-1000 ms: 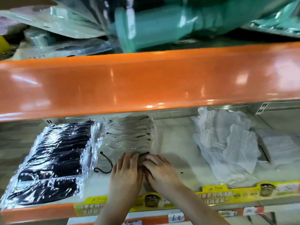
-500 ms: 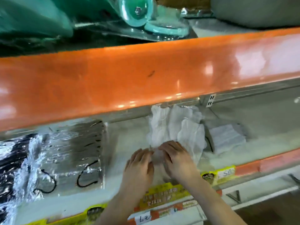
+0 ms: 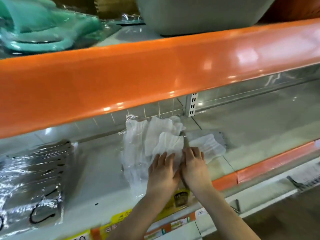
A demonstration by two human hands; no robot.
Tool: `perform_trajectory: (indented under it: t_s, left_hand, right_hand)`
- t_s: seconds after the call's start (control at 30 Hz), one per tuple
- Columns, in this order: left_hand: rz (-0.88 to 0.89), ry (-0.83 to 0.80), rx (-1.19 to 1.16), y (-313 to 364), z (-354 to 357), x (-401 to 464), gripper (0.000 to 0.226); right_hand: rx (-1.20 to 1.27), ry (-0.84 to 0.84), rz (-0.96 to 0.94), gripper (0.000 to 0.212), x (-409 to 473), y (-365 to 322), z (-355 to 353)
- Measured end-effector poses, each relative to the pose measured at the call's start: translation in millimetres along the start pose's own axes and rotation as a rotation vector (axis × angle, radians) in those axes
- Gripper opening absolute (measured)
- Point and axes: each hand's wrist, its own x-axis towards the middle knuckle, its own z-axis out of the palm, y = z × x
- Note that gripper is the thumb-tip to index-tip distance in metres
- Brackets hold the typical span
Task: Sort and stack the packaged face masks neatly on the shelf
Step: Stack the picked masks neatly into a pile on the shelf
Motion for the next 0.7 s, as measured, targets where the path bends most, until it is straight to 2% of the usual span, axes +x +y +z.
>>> perform_trajectory:
  t_s: [0.13, 0.2, 0.27, 0.33, 0.4, 0.47, 0.57, 0.7]
  left_hand:
    - [-0.068, 0.022, 0.053, 5, 11, 2, 0.049]
    - [-0.088, 0.035, 0.053, 5, 16, 2, 0.056]
    - [-0.118, 0.027, 0.087, 7, 17, 2, 0.065]
    - [-0.119, 0.004, 0.144, 8, 17, 2, 0.071]
    - [-0.112, 0.03, 0.169, 5, 18, 2, 0.061]
    - [-0.09, 0.065, 0.12, 0, 19, 4, 0.037]
    - [-0.189, 0.124, 0.021, -1, 10, 7, 0.014]
    - [-0.414, 0.158, -0.15, -4, -2, 11, 0.027]
  right_hand:
    - [0.038, 0.063, -0.018, 0.013, 7, 9, -6]
    - [0.07, 0.022, -0.001, 0.021, 14, 18, -2]
    - [0.045, -0.047, 0.057, 0.014, 22, 27, 5]
    - [0.016, -0.166, 0.121, 0.026, 25, 33, 9]
    - [-0.028, -0.213, 0.092, 0.031, 25, 34, 9]
    - [-0.034, -0.222, 0.061, 0.029, 24, 33, 8]
    - [-0.02, -0.208, 0.052, 0.027, 21, 31, 4]
    - [-0.024, -0.295, 0.009, 0.029, 20, 27, -3]
